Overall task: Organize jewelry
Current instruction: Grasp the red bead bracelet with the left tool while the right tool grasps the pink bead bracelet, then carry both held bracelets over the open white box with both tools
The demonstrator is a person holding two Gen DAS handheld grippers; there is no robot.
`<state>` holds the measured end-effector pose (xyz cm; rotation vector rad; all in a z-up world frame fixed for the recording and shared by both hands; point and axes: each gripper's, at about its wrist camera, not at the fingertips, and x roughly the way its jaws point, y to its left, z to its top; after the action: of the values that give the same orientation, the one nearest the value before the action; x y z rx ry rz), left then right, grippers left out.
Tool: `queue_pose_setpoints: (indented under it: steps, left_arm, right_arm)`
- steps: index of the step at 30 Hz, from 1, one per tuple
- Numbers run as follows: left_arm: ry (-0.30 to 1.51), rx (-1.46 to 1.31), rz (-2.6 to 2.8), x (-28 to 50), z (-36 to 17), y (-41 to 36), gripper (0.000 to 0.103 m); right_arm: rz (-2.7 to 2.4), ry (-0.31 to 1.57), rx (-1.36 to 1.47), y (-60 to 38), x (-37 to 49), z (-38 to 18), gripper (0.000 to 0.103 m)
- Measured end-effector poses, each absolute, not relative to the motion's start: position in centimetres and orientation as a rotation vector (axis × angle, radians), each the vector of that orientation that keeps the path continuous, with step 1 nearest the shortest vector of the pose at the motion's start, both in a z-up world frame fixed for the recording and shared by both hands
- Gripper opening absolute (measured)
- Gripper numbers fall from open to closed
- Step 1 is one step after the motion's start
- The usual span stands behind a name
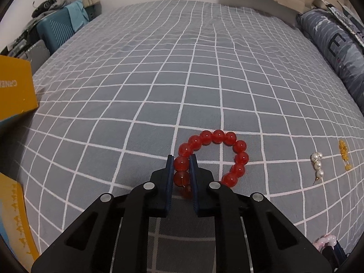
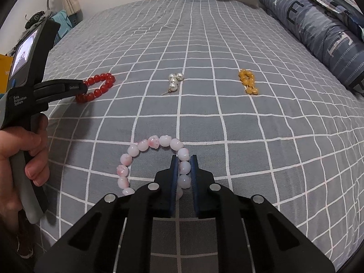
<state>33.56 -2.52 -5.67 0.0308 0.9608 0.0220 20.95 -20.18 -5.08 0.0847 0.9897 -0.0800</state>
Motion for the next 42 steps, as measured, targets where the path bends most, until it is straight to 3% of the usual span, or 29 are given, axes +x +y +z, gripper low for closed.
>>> queue_pose_setpoints:
  steps: [42]
  left_arm:
    - [0.926, 0.002, -0.088, 25.7, 4.7, -1.0, 0.013]
  right_arm:
    - [-0.009, 0.855, 0.07, -16.7, 19.2, 2.0, 0.01]
